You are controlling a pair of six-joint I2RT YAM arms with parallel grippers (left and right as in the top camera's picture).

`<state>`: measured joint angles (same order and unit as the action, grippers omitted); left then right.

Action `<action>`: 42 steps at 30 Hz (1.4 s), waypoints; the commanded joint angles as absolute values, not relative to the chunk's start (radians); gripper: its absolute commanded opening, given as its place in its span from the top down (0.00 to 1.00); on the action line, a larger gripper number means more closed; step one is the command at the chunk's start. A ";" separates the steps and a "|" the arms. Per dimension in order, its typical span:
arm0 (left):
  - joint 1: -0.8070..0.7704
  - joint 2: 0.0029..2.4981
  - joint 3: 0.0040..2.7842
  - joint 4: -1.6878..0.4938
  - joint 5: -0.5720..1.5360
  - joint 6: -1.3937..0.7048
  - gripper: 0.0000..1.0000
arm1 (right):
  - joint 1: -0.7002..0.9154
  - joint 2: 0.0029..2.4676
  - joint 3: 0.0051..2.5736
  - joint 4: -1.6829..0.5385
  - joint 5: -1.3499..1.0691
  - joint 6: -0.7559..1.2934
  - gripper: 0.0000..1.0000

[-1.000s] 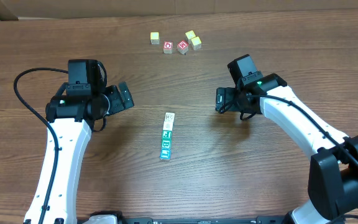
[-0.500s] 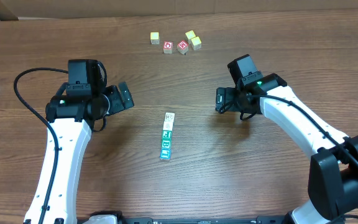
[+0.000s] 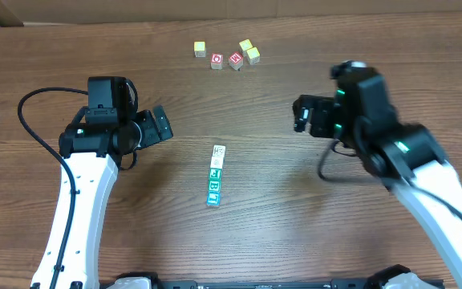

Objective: Flip 5 blocks

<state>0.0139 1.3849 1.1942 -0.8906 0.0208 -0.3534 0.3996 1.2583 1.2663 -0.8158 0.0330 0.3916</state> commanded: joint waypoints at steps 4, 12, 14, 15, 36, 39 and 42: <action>0.012 1.388 1.200 -0.889 0.007 -0.360 0.00 | 0.397 1.002 1.276 -0.823 0.052 0.388 0.00; 0.012 1.388 1.200 -0.889 0.007 -0.360 0.00 | 0.336 0.670 1.251 -0.825 0.115 0.388 0.00; 0.012 1.388 1.200 -0.889 0.007 -0.360 0.00 | 0.305 0.593 1.223 -0.825 0.112 0.388 0.00; 0.012 1.388 1.200 -0.889 0.007 -0.360 0.00 | 0.287 0.556 1.206 -0.825 0.112 0.388 0.00; 0.012 1.388 1.200 -0.889 0.007 -0.360 0.00 | 0.141 0.004 0.485 -0.080 0.081 0.367 0.00; 0.012 1.388 1.200 -0.889 0.007 -0.360 0.00 | 0.138 0.004 0.379 0.200 0.026 0.274 0.00; 0.012 1.388 1.200 -0.889 0.007 -0.360 0.00 | 0.131 0.004 0.283 0.395 -0.015 0.172 0.00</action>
